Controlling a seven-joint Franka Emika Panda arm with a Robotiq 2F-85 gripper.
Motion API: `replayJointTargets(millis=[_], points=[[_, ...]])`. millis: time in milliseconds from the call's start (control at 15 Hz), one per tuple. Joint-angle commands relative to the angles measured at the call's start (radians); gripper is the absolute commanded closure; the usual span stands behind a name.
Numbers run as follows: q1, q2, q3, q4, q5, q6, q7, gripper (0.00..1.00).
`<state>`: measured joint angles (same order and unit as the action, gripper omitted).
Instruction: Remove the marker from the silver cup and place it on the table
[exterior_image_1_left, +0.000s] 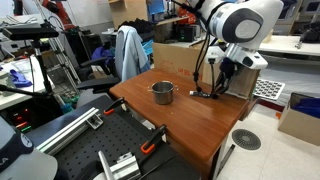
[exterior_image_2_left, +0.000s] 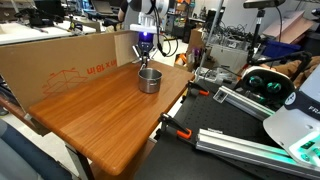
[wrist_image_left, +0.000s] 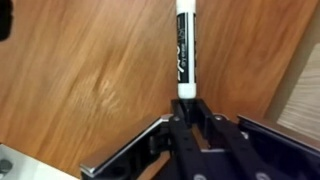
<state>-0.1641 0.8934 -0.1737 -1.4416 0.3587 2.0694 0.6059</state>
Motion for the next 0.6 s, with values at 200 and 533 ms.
replayJointTargets(millis=[200,533], points=[[0.032,0.03,-0.024,0.054,-0.068,0.0,0.023,0.39],[0.032,0.02,-0.019,0.045,-0.075,0.017,0.015,0.03]])
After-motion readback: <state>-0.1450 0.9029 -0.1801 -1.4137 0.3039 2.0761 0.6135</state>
